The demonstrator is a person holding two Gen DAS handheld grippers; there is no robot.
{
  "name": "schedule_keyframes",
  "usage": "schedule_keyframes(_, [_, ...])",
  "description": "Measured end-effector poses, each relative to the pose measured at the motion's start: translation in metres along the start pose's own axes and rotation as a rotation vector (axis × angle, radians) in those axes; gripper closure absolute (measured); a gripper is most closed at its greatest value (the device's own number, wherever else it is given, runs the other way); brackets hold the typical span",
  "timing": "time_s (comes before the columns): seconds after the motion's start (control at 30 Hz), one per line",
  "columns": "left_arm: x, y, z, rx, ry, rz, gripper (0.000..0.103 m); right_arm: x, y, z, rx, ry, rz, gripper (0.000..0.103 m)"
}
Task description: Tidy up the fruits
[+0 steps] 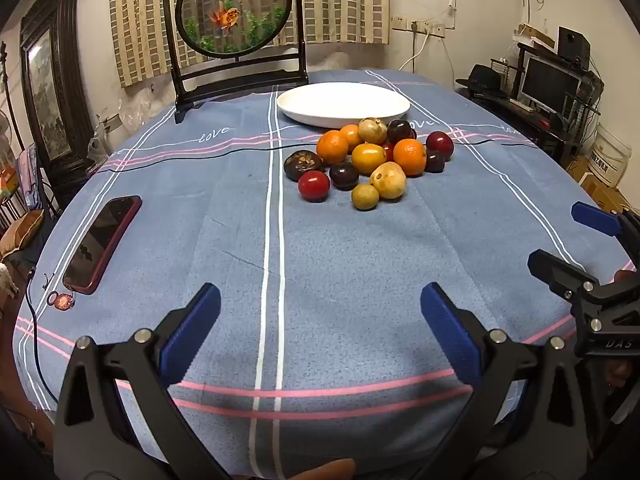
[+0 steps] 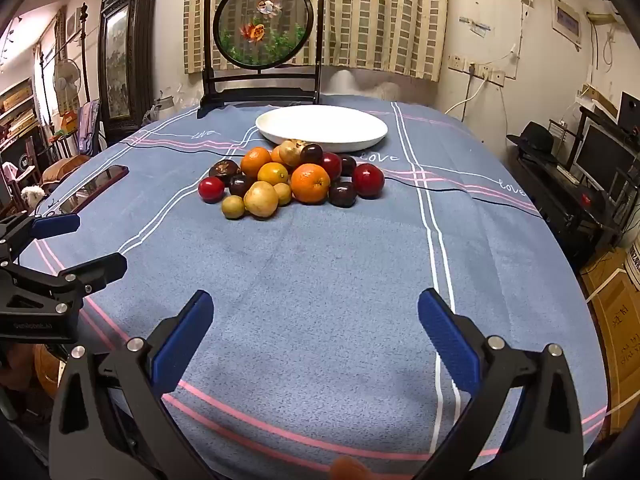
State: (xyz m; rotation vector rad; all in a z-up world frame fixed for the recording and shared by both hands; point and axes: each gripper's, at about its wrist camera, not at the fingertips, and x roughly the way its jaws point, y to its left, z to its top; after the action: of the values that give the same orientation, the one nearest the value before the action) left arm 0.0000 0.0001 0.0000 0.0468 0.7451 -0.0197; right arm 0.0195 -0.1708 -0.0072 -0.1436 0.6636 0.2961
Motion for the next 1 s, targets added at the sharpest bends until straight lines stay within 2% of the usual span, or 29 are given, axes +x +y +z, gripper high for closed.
schedule_keyframes(1.0, [0.0007,0.0029,0.001,-0.007,0.004,0.007,0.002,0.0049,-0.0033,-0.0008,0.02,0.019,0.001,0.001])
